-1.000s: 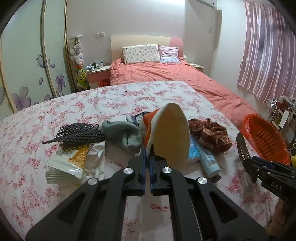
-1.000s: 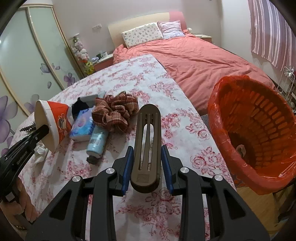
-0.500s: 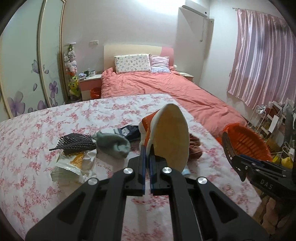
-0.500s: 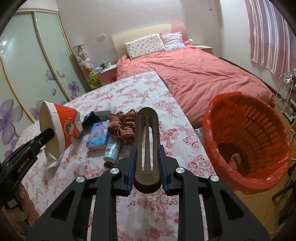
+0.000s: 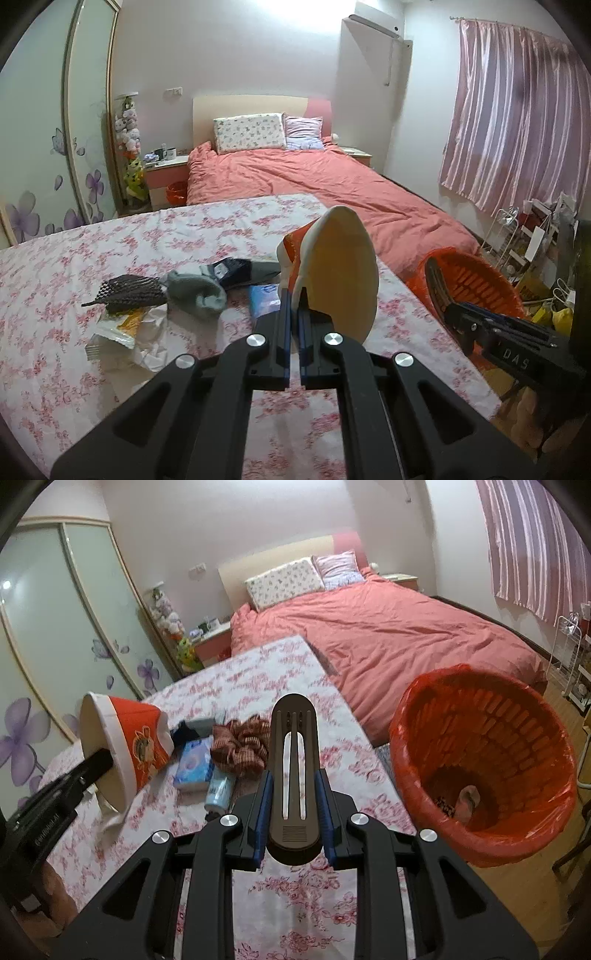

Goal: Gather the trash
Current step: 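Carry the paper cup to the orange basket and release it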

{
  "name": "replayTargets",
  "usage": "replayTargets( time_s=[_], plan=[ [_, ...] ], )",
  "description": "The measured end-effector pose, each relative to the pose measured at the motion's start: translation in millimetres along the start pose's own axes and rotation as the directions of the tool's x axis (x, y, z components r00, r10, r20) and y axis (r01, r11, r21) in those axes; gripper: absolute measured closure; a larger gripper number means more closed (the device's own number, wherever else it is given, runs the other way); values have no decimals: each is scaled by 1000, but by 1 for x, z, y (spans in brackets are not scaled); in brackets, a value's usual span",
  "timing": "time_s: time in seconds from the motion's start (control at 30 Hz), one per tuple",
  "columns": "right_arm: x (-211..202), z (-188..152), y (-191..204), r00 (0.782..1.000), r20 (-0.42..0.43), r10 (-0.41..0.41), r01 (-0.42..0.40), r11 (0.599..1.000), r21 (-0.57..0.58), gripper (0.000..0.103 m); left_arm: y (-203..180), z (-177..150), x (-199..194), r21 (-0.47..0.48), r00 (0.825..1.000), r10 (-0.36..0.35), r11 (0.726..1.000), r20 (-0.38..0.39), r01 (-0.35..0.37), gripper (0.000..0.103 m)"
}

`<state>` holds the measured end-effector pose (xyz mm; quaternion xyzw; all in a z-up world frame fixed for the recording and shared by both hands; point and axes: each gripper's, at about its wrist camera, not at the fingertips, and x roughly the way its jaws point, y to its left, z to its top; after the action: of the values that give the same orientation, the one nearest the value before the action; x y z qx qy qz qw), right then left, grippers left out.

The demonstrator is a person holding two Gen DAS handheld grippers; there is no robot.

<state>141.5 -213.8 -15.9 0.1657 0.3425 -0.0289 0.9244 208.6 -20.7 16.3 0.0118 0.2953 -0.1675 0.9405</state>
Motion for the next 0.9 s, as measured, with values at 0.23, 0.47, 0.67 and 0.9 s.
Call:
replayTargets(
  time_s=[0.23,0.47,0.67,0.9],
  plan=[
    [-17,8,-10,998,61,-8,7,1000,16,79,-26,9,-6,16,998,-56,998,30,56,99],
    [-35,20,-39,991,122,-60,54,997,47,79,-60,20,-6,32,989,-136,990,51,134,99],
    [-45,24,-72,983,150,-107,93,991,97,79,-96,23,1,61,978,-201,978,54,198,99],
    [-45,24,-106,977,153,-151,128,980,150,79,-140,24,23,89,961,-275,958,24,272,99]
  ],
)
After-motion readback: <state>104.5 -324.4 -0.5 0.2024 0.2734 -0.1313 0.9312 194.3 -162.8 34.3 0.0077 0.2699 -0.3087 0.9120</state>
